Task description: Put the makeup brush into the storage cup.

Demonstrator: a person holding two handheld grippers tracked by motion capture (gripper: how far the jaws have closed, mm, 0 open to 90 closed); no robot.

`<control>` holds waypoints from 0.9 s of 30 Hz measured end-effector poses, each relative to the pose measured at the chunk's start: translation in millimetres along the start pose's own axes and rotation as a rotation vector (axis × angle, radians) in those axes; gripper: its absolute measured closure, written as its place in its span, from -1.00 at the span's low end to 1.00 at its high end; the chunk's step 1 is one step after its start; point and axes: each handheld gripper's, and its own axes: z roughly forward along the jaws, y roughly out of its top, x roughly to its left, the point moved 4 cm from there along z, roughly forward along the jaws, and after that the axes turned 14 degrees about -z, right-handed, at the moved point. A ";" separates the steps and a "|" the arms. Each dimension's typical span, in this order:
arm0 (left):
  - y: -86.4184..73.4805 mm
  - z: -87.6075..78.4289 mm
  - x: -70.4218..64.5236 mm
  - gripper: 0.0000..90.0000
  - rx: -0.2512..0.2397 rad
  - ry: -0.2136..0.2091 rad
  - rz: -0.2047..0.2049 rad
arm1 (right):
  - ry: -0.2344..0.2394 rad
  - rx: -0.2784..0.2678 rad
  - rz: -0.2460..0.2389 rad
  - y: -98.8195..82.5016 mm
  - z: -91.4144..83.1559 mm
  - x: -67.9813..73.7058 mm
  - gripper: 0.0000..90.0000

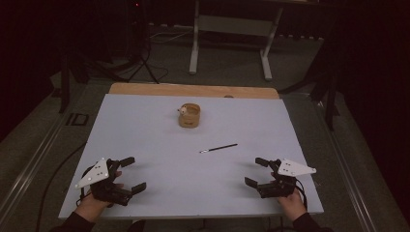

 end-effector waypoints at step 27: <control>6.9 -5.3 -3.7 -0.98 -0.050 0.006 0.006 | 0.017 0.037 -0.011 2.6 1.7 -2.3 -0.68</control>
